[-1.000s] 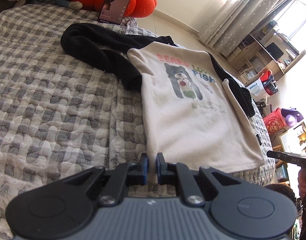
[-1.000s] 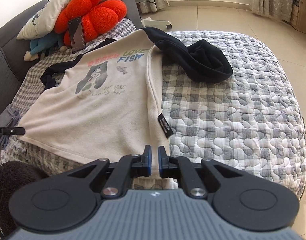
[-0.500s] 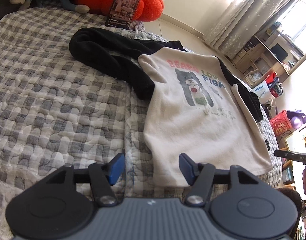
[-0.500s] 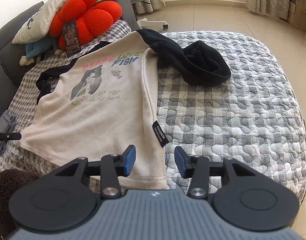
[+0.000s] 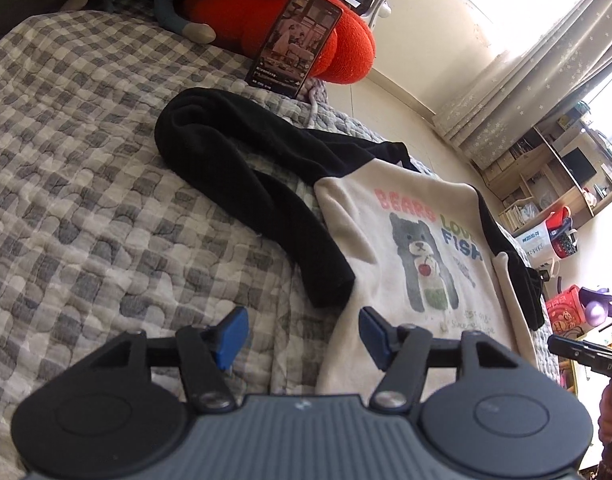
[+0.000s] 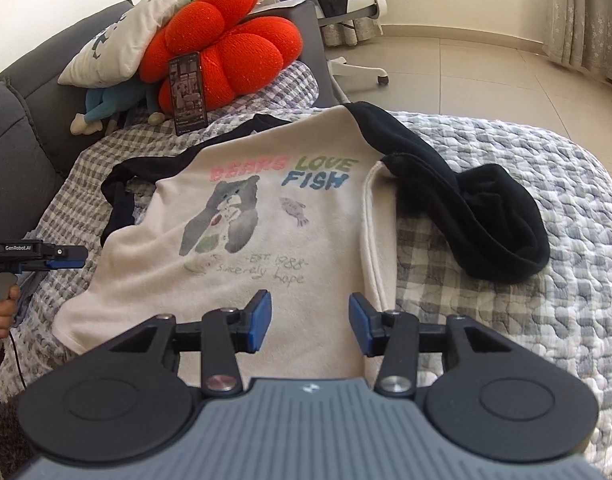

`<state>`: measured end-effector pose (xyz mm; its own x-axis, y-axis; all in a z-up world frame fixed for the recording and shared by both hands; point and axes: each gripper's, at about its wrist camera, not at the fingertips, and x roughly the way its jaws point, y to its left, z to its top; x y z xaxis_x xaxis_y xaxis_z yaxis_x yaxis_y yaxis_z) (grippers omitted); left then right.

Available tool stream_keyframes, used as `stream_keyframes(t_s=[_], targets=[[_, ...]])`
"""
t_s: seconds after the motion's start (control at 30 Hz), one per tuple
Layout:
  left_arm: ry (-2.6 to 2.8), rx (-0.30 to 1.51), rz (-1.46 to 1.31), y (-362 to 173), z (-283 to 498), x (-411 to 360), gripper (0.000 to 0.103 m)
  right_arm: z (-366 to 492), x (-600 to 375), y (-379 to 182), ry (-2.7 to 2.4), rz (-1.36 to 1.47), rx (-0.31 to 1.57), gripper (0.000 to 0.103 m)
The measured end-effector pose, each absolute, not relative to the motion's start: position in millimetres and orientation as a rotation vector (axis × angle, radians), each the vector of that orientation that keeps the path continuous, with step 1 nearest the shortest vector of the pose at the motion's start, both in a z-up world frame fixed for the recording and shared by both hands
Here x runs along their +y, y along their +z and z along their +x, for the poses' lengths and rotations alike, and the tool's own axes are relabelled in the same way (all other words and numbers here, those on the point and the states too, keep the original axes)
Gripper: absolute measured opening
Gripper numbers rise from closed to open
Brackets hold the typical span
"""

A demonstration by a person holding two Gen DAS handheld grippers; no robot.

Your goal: Fold clothes

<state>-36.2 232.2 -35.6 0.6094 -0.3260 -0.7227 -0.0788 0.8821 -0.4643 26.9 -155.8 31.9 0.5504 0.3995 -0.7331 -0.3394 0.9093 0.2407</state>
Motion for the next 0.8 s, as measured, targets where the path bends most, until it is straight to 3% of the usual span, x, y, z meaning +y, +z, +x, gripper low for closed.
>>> stream_keyframes(t_s=[0.8], targets=[[0.034, 0.856, -0.306, -32, 49, 250, 0.062, 179, -58, 21, 0.646, 0.011, 0.826, 0.047]])
